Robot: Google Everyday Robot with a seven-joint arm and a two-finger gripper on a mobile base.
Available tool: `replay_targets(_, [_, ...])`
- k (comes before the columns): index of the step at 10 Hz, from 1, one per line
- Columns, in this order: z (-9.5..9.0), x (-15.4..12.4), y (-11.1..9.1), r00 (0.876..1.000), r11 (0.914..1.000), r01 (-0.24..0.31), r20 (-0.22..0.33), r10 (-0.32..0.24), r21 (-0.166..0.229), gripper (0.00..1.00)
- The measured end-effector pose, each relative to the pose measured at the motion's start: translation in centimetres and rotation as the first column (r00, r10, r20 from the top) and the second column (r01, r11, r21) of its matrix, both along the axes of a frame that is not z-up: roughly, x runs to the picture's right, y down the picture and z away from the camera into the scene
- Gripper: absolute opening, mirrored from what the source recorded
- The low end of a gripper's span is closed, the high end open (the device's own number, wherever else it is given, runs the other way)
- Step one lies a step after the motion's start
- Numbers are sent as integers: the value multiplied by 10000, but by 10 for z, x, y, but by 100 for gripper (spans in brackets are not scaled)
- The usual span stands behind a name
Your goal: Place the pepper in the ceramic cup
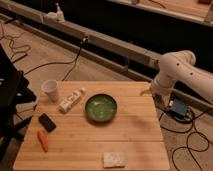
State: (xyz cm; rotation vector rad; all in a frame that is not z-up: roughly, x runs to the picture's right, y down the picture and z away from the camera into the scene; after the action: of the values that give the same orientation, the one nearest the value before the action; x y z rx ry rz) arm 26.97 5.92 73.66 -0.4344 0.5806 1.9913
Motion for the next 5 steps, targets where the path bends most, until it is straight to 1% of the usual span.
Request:
replay_targets(2, [0,2,-2,9999,10000,82,-84,-82,48,80])
replay_targets(3, [2,2,-7,9992,9994,343,-230,-341,73,80])
replay_targets(5, [11,-28,-12,9936,9939,1104,-210,-1105,-56,80])
